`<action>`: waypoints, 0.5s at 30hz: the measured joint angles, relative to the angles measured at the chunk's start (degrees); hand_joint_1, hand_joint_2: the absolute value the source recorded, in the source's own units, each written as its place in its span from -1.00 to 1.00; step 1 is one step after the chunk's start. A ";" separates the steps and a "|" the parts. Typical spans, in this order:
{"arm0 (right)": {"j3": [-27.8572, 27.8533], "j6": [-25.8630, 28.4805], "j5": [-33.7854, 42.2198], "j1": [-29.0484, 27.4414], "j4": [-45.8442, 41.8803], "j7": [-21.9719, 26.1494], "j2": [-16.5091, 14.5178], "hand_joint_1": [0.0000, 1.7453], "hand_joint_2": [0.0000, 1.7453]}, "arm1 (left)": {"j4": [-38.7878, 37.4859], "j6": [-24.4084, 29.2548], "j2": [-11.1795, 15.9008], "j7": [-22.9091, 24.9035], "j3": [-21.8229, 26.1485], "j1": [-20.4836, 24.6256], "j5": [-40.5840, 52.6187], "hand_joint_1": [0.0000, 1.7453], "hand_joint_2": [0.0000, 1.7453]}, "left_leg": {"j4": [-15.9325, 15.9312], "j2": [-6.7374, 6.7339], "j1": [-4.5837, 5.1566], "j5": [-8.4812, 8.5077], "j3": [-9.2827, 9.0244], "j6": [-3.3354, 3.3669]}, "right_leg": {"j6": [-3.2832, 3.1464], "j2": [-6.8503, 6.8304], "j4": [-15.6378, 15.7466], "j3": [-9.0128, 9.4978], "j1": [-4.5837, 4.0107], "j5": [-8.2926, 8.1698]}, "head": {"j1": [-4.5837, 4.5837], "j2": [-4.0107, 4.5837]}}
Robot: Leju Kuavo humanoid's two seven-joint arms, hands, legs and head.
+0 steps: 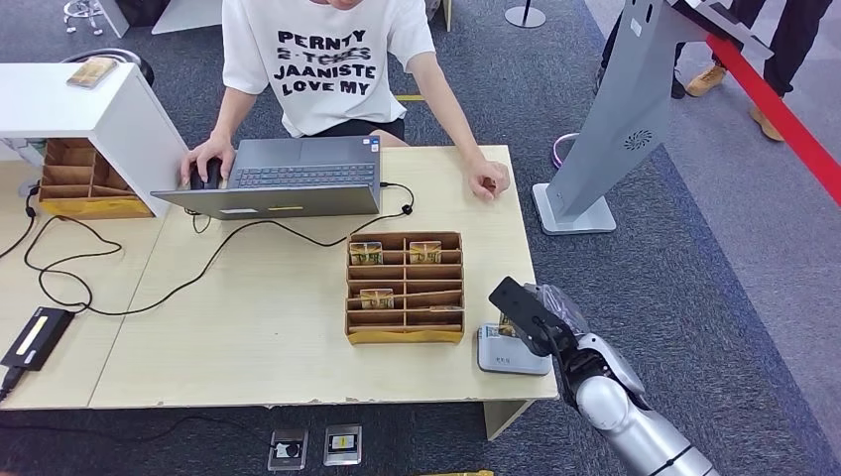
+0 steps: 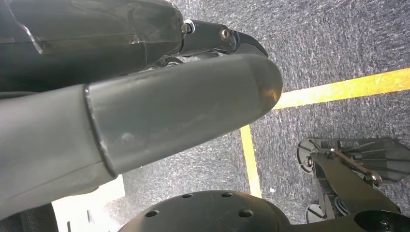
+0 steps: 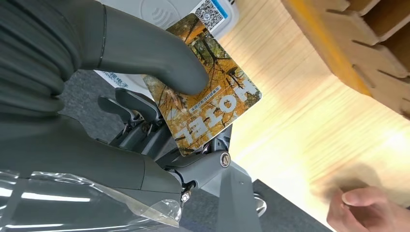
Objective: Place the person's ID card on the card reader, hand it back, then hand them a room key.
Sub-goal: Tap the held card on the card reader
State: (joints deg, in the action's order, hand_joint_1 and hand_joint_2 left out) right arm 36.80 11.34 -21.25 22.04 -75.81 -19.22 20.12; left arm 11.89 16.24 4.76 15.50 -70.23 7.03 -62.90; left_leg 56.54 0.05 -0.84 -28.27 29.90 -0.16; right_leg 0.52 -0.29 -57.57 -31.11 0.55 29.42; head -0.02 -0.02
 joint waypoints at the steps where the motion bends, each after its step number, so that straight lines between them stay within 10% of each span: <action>1: 0.05 -0.02 0.06 0.09 0.48 0.05 -0.04 1.00 1.00 | 0.00 0.00 0.00 0.00 0.00 0.00 0.01 -1.00 -1.00 | 0.00 0.00 0.00 0.00 0.00 0.00 | 0.00 0.00 0.00 0.00 0.00 0.00 | 0.00 0.00; 15: 0.98 -0.98 0.71 0.80 5.50 0.25 -0.63 1.00 1.00 | 0.00 0.13 0.00 0.00 0.00 0.00 0.10 -1.00 -1.00 | 0.00 0.00 0.00 0.00 -0.01 0.00 | 0.00 0.00 0.00 0.00 0.00 0.00 | 0.00 0.00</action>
State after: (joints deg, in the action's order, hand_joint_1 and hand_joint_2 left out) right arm 37.77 10.36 -20.54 22.84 -70.31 -18.98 19.49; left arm 11.89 16.37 4.76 15.50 -70.23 7.03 -62.80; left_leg 56.54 0.05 -0.84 -28.27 29.89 -0.16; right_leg 0.52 -0.29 -57.57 -31.10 0.55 29.42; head -0.02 -0.02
